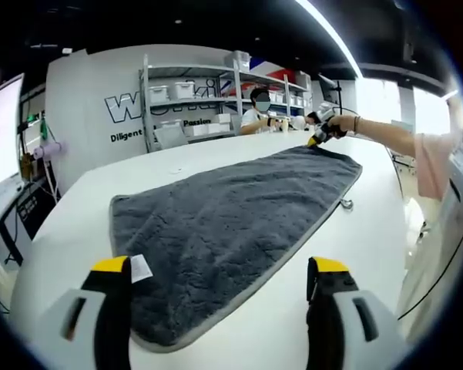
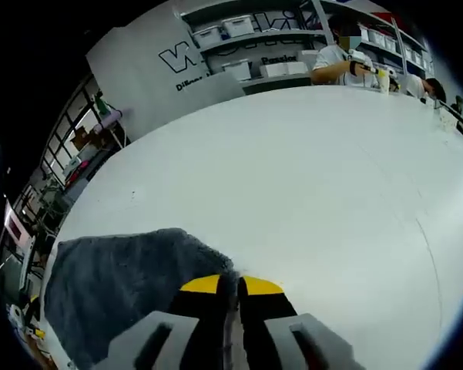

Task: Fold the towel on the table until its edges align and the towel forms a compact rectangular stack.

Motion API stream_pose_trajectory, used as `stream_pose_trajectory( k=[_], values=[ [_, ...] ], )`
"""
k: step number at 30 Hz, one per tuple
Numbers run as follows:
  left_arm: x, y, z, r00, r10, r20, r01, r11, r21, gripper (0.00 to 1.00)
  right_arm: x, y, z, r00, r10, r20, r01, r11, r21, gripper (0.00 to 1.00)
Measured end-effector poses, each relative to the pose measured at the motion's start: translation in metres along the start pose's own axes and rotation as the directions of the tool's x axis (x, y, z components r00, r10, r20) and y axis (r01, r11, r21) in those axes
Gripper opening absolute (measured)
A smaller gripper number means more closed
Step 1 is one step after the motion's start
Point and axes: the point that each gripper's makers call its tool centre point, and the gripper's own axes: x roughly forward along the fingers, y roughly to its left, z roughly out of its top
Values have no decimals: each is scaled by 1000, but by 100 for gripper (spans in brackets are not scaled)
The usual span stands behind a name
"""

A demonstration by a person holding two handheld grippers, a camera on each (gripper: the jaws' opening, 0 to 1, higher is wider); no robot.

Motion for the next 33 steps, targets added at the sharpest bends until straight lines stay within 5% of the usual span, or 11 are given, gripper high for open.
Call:
stream_pose_trajectory(
  k=[6, 10, 13, 15, 16, 19, 22, 24, 26, 31, 33],
  values=[
    [0, 3, -5, 1000, 9, -6, -9, 1000, -3, 99, -6, 15, 19, 988, 50, 144, -26, 986, -166, 6],
    [2, 4, -7, 1000, 7, -12, -7, 1000, -3, 99, -16, 43, 29, 977, 98, 188, 2, 882, -471, 6],
    [3, 4, -5, 1000, 8, -14, -8, 1000, 5, 99, -28, 59, 25, 972, 36, 232, 153, 653, -742, 5],
    [4, 4, -4, 1000, 11, -12, -11, 1000, 9, 99, -36, 60, 29, 950, -46, 310, 300, 424, -855, 5],
    [4, 4, -2, 1000, 13, -9, -13, 1000, 10, 98, -39, 58, 29, 940, -89, 328, 338, 353, -873, 5],
    [4, 3, -1, 1000, 11, -6, -10, 1000, 14, 98, -42, 64, 35, 912, -87, 402, 410, 241, -879, 5],
    [3, 2, -1, 1000, 10, -8, -10, 1000, 18, 97, -36, 73, 23, 915, -51, 399, 402, 83, -912, 5],
    [2, 1, -3, 1000, 11, -12, -11, 1000, 20, 97, -26, 59, 15, 922, -129, 365, 374, 56, -926, 5],
    [2, 1, -4, 1000, 11, -16, -11, 1000, 22, 97, -14, 43, 10, 915, -195, 353, 356, -22, -934, 5],
    [-2, 3, -5, 1000, 20, -19, -19, 1000, 22, 96, 4, 7, 3, 903, -311, 296, 317, 19, -948, 5],
    [-4, 4, -7, 999, 25, -26, -25, 999, 24, 96, 9, 1, -6, 922, -305, 237, 283, 117, -952, 5]
  ],
)
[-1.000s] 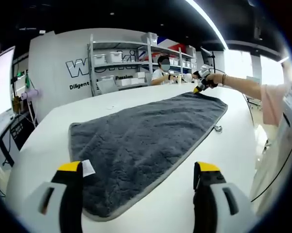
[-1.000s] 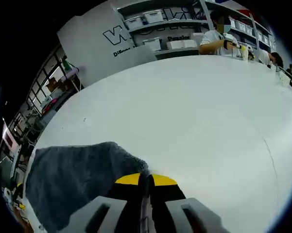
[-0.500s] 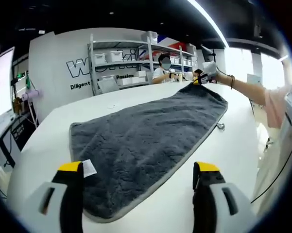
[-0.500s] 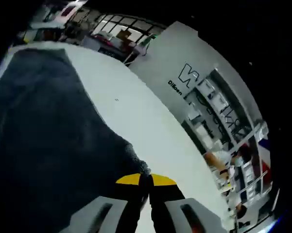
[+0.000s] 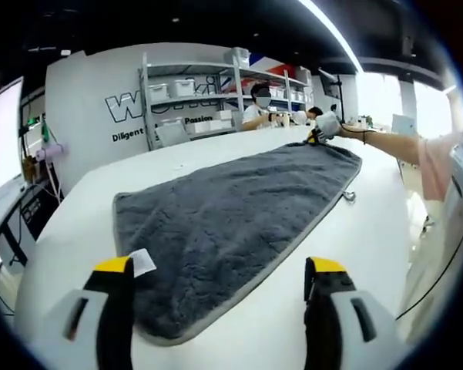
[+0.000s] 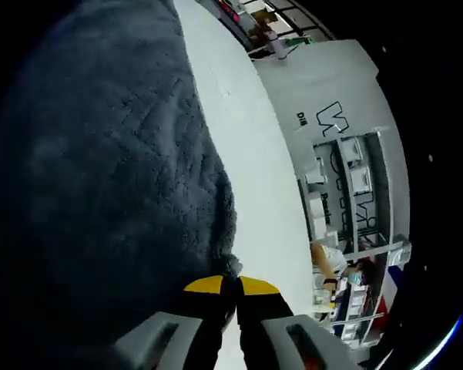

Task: Fold the towel on the table until its edges align and the towel forms a compact rectangular stack.

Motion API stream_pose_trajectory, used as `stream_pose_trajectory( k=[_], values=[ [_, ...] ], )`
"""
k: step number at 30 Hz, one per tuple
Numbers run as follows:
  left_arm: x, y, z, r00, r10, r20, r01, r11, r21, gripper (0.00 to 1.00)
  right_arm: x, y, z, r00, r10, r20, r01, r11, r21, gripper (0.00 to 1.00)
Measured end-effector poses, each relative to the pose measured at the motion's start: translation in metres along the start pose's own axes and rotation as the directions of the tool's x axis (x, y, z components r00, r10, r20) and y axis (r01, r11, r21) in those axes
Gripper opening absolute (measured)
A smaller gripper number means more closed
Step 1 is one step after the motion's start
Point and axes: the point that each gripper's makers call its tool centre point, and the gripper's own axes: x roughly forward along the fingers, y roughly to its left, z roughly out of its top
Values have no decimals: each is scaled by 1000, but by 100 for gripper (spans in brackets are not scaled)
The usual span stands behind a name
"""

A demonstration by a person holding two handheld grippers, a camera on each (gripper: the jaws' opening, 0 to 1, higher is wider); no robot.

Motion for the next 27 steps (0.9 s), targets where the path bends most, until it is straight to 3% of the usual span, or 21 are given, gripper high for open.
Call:
stream_pose_trajectory(
  k=[5, 9, 12, 14, 17, 19, 23, 25, 27],
  values=[
    [-4, 4, -4, 1000, 18, -14, -18, 1000, 2, 96, 0, 5, -4, 999, 30, 33, -35, 984, 173, 7],
    [-5, 4, -4, 1000, 16, -14, -16, 1000, 0, 95, -7, 0, -4, 998, 21, 53, -31, 977, 209, 13],
    [-4, 5, -4, 1000, 18, -17, -17, 1000, 4, 95, -18, -4, 4, 995, 33, 93, -58, 959, 279, 21],
    [-3, 4, -3, 1000, 14, -14, -14, 1000, 4, 95, -22, -13, 13, 987, 50, 152, -97, 942, 322, 24],
    [-2, 3, -3, 1000, 11, -16, -11, 1000, 7, 95, -26, -27, 17, 981, 42, 190, -113, 919, 379, 28],
    [0, 1, -4, 1000, 5, -22, -5, 1000, 10, 95, -25, -39, 21, 975, 35, 218, -131, 888, 440, 28],
    [-1, 1, -4, 1000, 7, -25, -6, 1000, 13, 95, -12, -59, 15, 982, -2, 190, -103, 837, 537, 25],
    [-3, 2, -2, 1000, 12, -21, -11, 1000, 11, 94, 3, -62, 8, 990, -3, 144, -84, 802, 592, 24],
    [-4, 3, -1, 1000, 17, -20, -17, 1000, 12, 94, 17, -61, 5, 992, 17, 122, -86, 799, 594, 23]
  ],
)
